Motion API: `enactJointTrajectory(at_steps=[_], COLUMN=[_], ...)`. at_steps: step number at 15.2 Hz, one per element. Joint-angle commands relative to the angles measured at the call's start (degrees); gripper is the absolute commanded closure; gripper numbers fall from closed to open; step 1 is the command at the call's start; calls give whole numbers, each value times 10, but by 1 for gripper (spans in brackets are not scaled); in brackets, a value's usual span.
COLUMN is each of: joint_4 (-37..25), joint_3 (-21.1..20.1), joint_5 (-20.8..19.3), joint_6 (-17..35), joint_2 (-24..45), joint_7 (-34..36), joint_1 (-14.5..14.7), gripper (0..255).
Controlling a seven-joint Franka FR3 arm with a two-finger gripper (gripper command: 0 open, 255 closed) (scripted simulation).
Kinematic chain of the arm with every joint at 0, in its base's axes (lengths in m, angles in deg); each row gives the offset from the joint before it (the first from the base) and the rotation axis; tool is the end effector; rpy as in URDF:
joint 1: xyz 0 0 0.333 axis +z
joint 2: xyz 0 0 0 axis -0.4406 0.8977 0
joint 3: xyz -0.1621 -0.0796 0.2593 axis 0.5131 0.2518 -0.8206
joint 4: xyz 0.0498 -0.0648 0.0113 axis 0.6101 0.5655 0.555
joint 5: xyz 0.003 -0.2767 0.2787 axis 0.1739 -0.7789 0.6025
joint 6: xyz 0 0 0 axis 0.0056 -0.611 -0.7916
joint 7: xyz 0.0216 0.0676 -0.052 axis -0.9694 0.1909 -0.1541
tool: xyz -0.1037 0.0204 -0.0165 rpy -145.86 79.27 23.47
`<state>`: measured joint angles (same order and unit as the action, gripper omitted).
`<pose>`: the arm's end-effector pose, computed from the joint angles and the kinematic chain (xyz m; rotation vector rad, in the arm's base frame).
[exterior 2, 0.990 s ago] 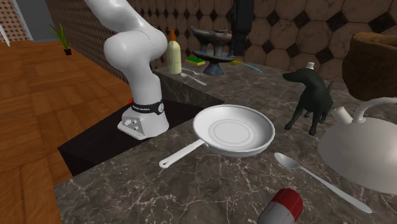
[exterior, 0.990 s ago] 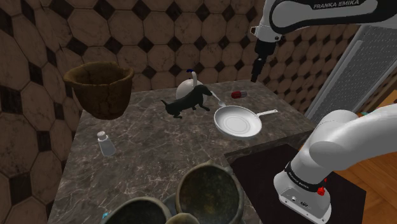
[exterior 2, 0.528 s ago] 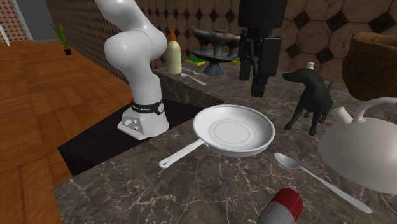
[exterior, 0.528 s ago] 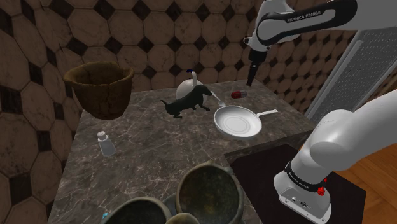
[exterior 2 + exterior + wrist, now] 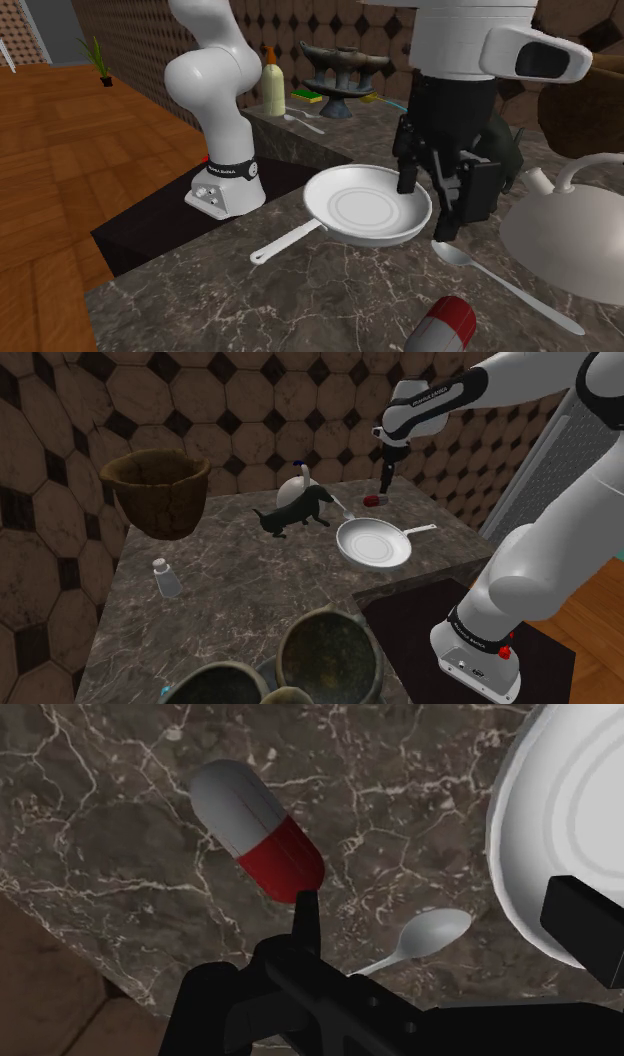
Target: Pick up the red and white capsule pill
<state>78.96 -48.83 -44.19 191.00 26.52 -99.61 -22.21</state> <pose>0.4503 -0.2015 0.4009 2.9990 0.8722 0.0033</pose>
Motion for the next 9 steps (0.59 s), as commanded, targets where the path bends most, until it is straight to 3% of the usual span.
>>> enactJointTrajectory(at_steps=[1, 6, 9], joint_4=[-27, -105, -114], joint_3=[14, 17, 9], joint_5=[31, 119, 138], joint_6=[22, 54, 70], joint_2=[54, 185, 215], joint_7=[-51, -175, -197], joint_1=[4, -13, -22], gripper=[0, 0, 0])
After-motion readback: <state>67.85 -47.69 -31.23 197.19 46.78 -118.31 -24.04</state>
